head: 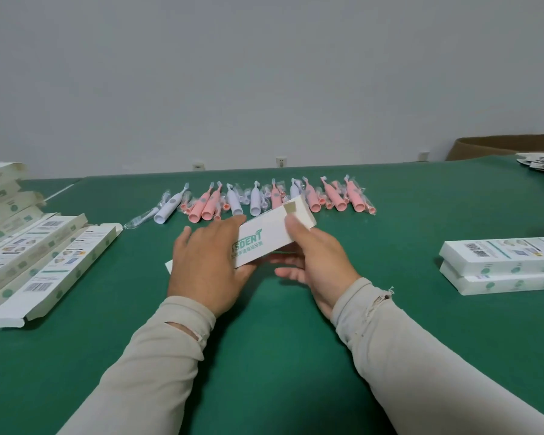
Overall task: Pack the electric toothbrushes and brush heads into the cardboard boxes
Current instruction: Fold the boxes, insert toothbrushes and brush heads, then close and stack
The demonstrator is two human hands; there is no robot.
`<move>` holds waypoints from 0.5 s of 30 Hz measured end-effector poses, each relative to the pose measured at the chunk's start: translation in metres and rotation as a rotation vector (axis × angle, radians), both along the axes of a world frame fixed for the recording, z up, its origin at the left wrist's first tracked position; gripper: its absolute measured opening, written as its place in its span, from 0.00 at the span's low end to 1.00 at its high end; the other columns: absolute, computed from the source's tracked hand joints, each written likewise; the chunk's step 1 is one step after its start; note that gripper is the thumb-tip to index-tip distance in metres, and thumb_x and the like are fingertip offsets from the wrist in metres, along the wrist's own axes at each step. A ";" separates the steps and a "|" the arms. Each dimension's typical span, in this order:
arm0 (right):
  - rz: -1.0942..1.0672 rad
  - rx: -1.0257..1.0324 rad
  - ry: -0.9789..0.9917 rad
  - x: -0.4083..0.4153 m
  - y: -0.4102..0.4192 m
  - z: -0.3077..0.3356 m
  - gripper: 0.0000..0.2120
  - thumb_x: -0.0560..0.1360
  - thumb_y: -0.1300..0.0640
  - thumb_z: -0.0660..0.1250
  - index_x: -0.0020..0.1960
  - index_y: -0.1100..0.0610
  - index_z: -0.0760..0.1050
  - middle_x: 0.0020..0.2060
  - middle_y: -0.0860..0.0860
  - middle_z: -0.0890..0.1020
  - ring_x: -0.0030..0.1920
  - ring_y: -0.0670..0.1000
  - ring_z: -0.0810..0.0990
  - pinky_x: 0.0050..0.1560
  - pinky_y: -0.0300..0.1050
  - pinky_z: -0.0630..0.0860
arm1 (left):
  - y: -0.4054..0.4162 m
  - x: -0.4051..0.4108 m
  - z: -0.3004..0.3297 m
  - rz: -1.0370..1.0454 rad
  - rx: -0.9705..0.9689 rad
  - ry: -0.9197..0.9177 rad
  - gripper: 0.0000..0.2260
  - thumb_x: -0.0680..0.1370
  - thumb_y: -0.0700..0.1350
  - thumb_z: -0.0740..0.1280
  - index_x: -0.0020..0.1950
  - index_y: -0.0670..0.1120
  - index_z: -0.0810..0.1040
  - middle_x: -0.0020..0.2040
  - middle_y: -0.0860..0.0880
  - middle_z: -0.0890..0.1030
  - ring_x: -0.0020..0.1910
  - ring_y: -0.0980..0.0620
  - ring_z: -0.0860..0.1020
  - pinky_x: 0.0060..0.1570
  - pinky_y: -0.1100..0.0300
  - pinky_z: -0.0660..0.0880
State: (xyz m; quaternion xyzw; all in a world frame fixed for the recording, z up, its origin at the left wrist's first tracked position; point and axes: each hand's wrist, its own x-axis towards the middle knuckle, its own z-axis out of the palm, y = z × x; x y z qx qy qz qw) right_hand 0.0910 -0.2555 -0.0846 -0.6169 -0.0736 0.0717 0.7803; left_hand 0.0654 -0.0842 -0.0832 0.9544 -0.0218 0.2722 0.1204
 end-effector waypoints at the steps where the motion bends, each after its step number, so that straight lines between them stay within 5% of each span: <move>1: -0.016 0.035 0.031 0.001 -0.001 0.002 0.13 0.82 0.47 0.62 0.55 0.54 0.80 0.46 0.51 0.88 0.41 0.51 0.86 0.39 0.44 0.81 | 0.001 0.000 0.000 0.000 -0.006 0.011 0.26 0.73 0.60 0.70 0.69 0.58 0.70 0.58 0.55 0.79 0.57 0.47 0.76 0.69 0.42 0.63; 7: -0.100 -0.186 -0.064 0.008 -0.004 -0.003 0.03 0.82 0.60 0.64 0.51 0.57 0.76 0.43 0.51 0.87 0.37 0.48 0.85 0.34 0.40 0.80 | 0.001 0.000 -0.003 0.057 0.024 0.047 0.33 0.71 0.61 0.72 0.73 0.52 0.67 0.65 0.51 0.76 0.63 0.45 0.73 0.72 0.44 0.60; 11: -0.059 -0.283 -0.060 0.017 -0.014 -0.002 0.08 0.77 0.61 0.66 0.55 0.52 0.78 0.46 0.47 0.87 0.42 0.47 0.85 0.38 0.41 0.80 | 0.003 0.001 -0.004 0.068 0.047 0.041 0.27 0.71 0.61 0.72 0.66 0.56 0.72 0.59 0.53 0.79 0.58 0.47 0.75 0.66 0.48 0.63; 13: -0.293 -0.296 -0.051 0.037 -0.028 0.006 0.10 0.76 0.59 0.66 0.56 0.51 0.78 0.49 0.48 0.85 0.45 0.48 0.83 0.44 0.46 0.80 | 0.001 0.001 -0.003 0.114 0.071 0.046 0.24 0.71 0.62 0.70 0.65 0.57 0.72 0.59 0.54 0.78 0.58 0.48 0.74 0.66 0.49 0.62; 15: -0.586 -0.404 -0.081 0.066 -0.047 0.017 0.06 0.76 0.57 0.67 0.53 0.51 0.77 0.50 0.48 0.83 0.42 0.46 0.80 0.40 0.42 0.75 | -0.003 0.003 -0.004 0.154 0.074 0.059 0.25 0.72 0.61 0.69 0.67 0.56 0.71 0.61 0.53 0.77 0.61 0.47 0.74 0.70 0.47 0.59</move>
